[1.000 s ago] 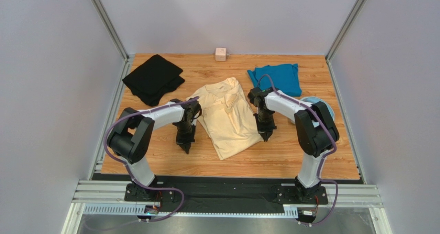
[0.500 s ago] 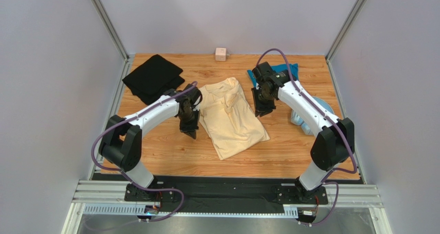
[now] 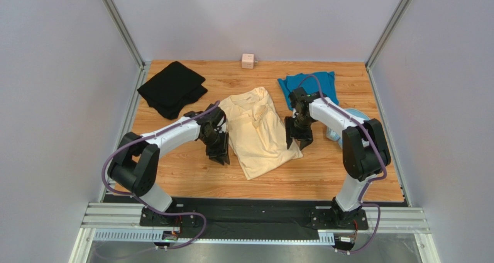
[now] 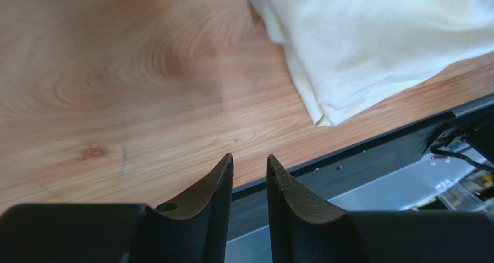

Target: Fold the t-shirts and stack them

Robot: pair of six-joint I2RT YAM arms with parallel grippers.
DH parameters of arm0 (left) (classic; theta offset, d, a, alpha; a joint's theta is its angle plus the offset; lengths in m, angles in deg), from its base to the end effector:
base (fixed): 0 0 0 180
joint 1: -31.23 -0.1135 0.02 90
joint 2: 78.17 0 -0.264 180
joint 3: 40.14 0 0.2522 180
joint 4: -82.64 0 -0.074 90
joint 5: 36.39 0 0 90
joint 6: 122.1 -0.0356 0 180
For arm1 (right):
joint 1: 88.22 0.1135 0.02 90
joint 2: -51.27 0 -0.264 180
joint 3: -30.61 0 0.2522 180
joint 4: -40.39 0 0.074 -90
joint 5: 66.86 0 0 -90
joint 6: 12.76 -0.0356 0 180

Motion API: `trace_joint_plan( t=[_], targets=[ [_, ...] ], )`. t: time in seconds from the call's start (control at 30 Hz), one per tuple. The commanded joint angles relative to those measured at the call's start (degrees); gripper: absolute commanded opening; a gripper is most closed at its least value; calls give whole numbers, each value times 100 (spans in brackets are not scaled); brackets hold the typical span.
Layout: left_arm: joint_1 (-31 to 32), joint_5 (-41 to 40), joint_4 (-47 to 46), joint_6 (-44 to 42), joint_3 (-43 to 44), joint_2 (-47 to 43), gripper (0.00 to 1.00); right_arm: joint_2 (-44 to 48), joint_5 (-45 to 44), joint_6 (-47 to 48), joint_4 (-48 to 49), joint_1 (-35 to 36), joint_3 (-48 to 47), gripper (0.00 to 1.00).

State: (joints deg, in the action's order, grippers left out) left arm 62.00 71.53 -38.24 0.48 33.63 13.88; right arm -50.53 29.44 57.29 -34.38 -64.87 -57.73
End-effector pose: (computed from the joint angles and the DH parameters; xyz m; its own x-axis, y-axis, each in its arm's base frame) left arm 0.2457 -0.1590 0.1930 -0.9998 -0.0010 -0.0221 0.0072 0.9288 -0.3705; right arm 0.2947 0.1315 0.2039 -0.9981 -0.0615 0.0084 -0.0601 0.9917 0.1136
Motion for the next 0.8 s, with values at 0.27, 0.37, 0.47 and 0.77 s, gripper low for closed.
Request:
trace_joint_plan(
  t=[0.27, 0.37, 0.47, 0.77],
  targets=[
    [-71, 1397, -1415, 811, -938, -267, 36, -498, 388, -273, 652, -577, -108, 56],
    [-114, 1644, -1793, 1048, -1122, -258, 40, -727, 792, -264, 687, -578, -91, 57],
    [-150, 1873, -2066, 1189, -1290, -188, 40, -833, 1100, -299, 792, -586, 14, 57],
    [-167, 1918, -2198, 1110, -1369, 190, 41, -1202, 1848, -335, 960, -604, 296, 59]
  ],
)
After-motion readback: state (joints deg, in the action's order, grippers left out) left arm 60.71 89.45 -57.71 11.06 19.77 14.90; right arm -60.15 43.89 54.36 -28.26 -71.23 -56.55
